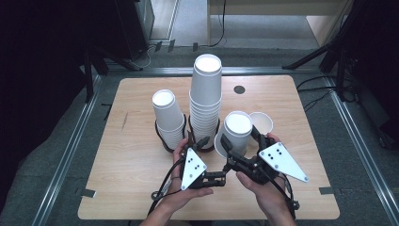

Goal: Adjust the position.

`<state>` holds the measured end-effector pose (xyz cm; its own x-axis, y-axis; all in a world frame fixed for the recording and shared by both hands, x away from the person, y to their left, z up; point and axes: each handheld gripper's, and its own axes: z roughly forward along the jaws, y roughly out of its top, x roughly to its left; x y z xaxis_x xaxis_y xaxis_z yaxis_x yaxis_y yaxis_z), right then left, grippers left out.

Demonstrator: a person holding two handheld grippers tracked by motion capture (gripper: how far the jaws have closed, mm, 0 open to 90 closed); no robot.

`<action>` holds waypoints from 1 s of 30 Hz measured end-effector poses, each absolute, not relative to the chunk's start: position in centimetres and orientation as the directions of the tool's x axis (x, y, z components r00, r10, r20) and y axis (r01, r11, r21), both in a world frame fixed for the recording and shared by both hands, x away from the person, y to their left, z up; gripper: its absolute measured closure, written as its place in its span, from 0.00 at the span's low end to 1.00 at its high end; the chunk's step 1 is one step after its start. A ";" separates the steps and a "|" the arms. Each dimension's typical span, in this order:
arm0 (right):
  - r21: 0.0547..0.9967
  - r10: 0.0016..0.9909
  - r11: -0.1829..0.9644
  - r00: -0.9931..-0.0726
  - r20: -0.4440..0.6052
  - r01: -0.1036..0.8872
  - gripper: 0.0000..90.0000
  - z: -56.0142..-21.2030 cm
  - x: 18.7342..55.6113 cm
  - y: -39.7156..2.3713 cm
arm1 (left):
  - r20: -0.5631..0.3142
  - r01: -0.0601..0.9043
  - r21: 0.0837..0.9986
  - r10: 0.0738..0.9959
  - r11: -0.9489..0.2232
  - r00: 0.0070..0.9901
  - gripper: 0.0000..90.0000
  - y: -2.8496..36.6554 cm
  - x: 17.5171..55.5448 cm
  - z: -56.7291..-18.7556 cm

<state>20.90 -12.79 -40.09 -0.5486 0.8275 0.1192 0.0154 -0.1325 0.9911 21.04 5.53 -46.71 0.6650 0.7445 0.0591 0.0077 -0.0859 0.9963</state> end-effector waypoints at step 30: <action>0.995 0.778 -0.087 -0.621 0.095 0.044 0.24 -41.3 20.5 -10.7 | -0.003 0.071 0.995 0.709 -0.066 0.705 0.00 6.1 21.4 -46.6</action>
